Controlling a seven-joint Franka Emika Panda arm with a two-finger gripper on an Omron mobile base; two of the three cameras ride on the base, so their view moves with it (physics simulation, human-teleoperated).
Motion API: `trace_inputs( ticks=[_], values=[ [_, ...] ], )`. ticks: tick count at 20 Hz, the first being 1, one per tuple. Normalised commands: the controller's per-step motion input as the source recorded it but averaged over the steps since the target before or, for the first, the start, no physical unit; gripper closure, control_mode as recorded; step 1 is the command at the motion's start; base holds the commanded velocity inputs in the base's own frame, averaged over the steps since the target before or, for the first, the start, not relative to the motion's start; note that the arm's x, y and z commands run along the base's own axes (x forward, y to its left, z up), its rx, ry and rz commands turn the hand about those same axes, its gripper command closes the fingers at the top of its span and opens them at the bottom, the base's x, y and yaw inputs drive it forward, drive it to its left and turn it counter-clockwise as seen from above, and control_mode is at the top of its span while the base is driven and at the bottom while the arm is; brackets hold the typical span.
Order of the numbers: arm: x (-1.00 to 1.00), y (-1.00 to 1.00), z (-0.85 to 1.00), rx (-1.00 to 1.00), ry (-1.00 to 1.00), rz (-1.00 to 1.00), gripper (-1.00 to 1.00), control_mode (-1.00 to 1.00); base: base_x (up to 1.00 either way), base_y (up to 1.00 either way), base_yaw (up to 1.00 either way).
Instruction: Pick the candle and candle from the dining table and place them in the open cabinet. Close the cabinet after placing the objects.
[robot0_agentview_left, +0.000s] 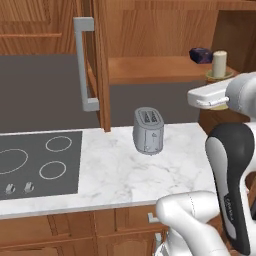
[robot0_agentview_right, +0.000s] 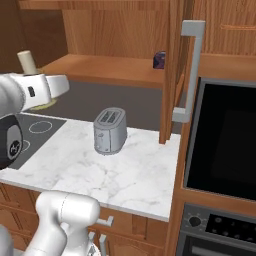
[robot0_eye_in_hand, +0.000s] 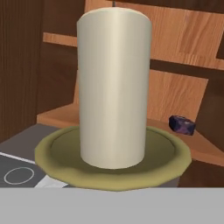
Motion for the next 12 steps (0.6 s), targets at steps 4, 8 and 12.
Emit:
trace_inputs(
  ticks=[4,8,12],
  values=[
    [0.24,0.0,0.08,0.0,0.0,0.08,1.0,-1.0,0.0,0.0,0.0],
    [0.27,0.0,0.0,0.0,0.0,0.08,1.0,-1.0,0.0,0.0,0.0],
    [0.39,0.0,0.0,0.01,0.0,0.06,1.0,-1.0,0.0,0.0,0.0]
  ],
)
